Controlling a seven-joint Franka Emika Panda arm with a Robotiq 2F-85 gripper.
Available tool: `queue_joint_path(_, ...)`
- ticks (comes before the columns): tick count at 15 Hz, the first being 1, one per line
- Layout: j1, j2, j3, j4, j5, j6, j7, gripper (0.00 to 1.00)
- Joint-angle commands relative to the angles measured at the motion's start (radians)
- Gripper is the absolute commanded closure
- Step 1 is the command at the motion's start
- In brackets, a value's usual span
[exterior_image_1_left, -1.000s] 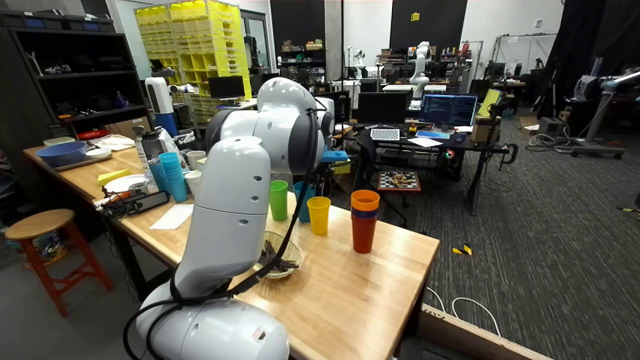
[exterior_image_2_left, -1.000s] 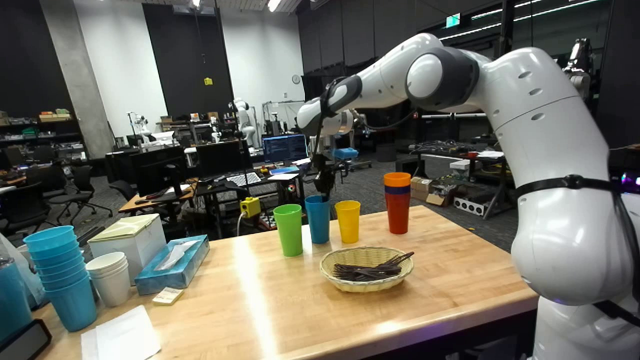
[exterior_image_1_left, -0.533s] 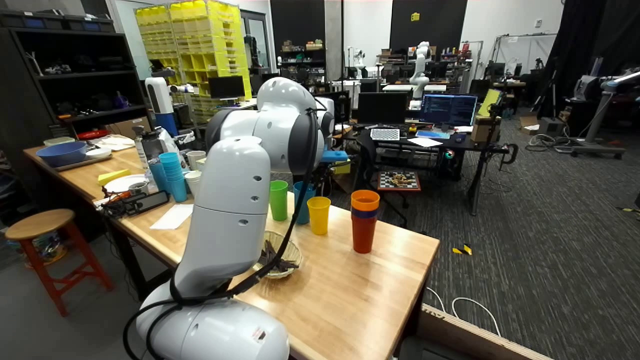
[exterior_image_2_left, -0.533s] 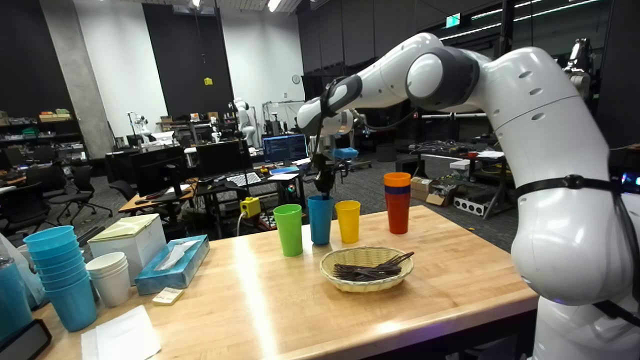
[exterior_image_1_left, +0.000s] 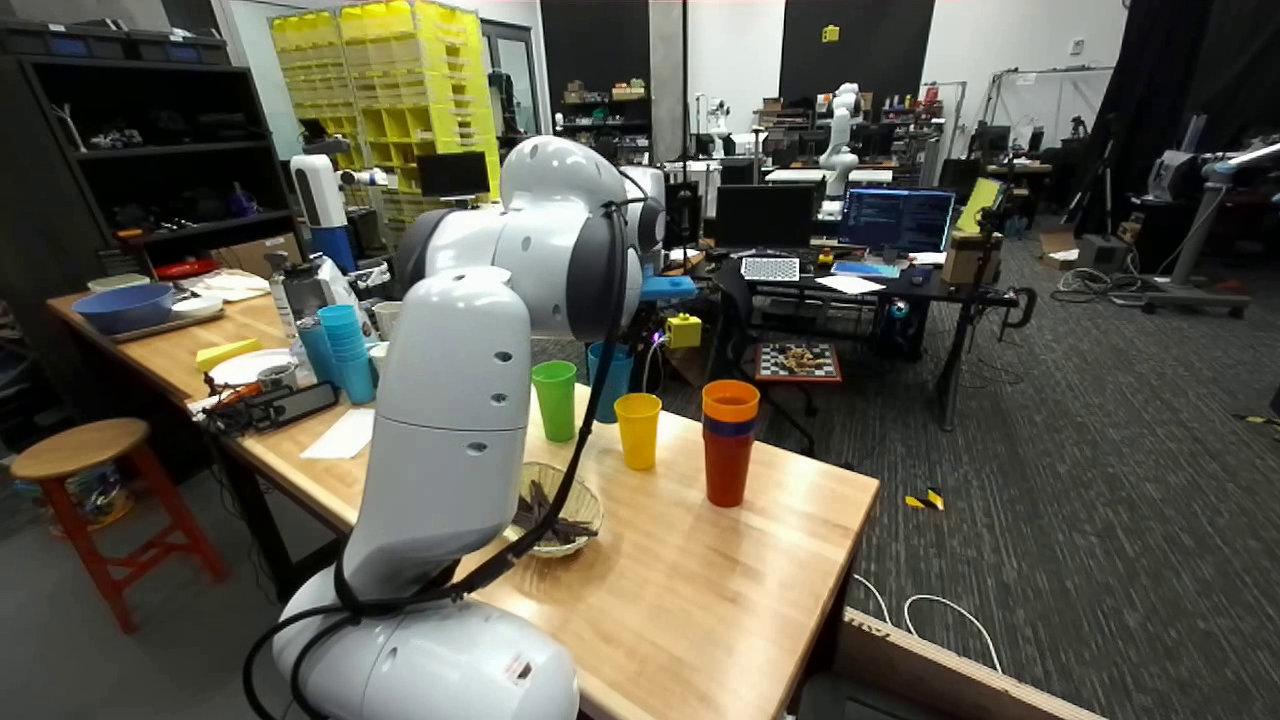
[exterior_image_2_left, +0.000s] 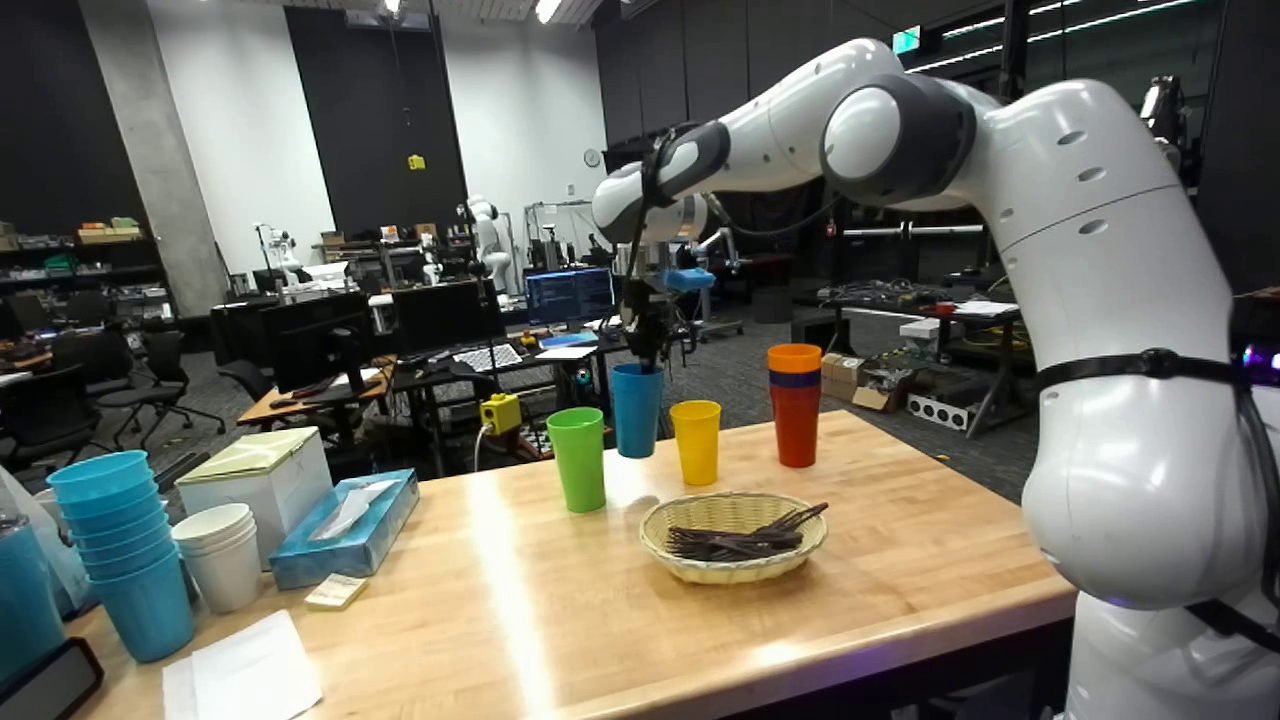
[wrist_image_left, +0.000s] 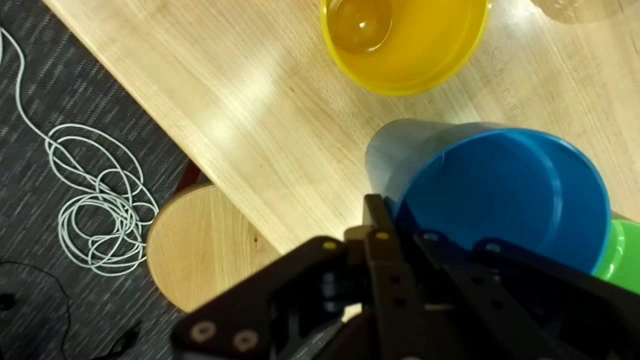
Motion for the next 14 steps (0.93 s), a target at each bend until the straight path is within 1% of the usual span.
queue_joint_path(1,-0.003,-0.085,-0.006,0.003,-0.021,-0.043,-0.004,0.99)
queue_joint_path(4,-0.007,-0.147,-0.018,0.022,-0.032,-0.079,0.001,0.99)
queue_joint_path(7,-0.016,-0.191,-0.029,0.053,-0.024,-0.139,0.000,0.99)
queue_joint_path(14,-0.060,-0.280,-0.069,0.064,-0.060,-0.215,-0.003,0.99)
